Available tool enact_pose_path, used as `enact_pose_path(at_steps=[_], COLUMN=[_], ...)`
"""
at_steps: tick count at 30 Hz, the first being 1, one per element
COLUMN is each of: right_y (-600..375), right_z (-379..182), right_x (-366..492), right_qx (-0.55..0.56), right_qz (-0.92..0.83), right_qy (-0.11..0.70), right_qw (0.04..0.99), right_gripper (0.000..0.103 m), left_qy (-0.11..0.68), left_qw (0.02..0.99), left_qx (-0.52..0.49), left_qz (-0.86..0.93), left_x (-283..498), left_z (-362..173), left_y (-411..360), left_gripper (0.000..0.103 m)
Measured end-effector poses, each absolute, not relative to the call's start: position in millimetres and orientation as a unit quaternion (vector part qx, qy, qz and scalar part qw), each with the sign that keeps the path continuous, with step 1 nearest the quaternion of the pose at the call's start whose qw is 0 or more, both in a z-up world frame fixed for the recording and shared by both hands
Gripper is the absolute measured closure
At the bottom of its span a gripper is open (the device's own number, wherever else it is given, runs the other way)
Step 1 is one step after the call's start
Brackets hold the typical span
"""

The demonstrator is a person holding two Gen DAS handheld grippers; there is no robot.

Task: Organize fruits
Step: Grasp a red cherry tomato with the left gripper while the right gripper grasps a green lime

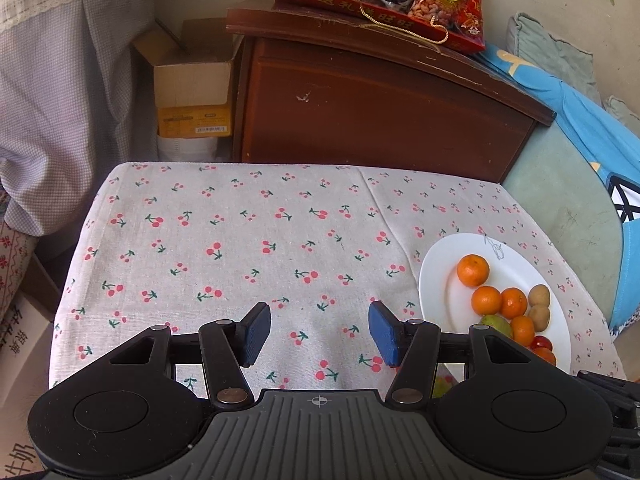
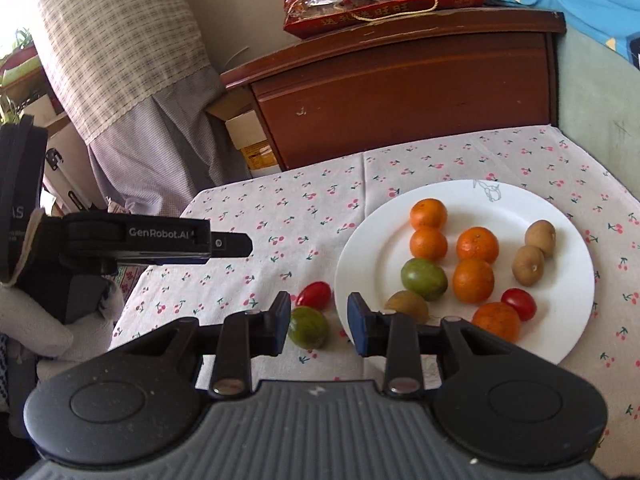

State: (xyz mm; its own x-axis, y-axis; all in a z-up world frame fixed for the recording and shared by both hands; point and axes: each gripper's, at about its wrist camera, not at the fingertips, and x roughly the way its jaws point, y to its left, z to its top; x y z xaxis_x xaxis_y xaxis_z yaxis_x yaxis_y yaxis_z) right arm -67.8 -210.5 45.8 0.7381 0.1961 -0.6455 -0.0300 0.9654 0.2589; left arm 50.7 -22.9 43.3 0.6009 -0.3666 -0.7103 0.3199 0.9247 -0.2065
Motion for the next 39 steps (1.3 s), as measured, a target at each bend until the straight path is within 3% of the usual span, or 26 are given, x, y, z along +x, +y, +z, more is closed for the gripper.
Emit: enact_pose_path(at_steps=[29, 39], right_y=[-186, -186], right_z=[18, 22], right_x=[-54, -79], right_qx=[0.069, 0.06], right_qz=[0.077, 0.072], right_qy=[0.382, 0.399], right_qw=[0.918, 0.912], right_gripper=[0.072, 0.072], left_qy=[0.424, 0.419], left_qw=[0.877, 0.865], left_qx=[-0.018, -0.004], left_qz=[-0.225, -0.277], left_x=[47, 38], left_z=[27, 26], left_y=[-25, -47], left_gripper=[0.049, 0.054])
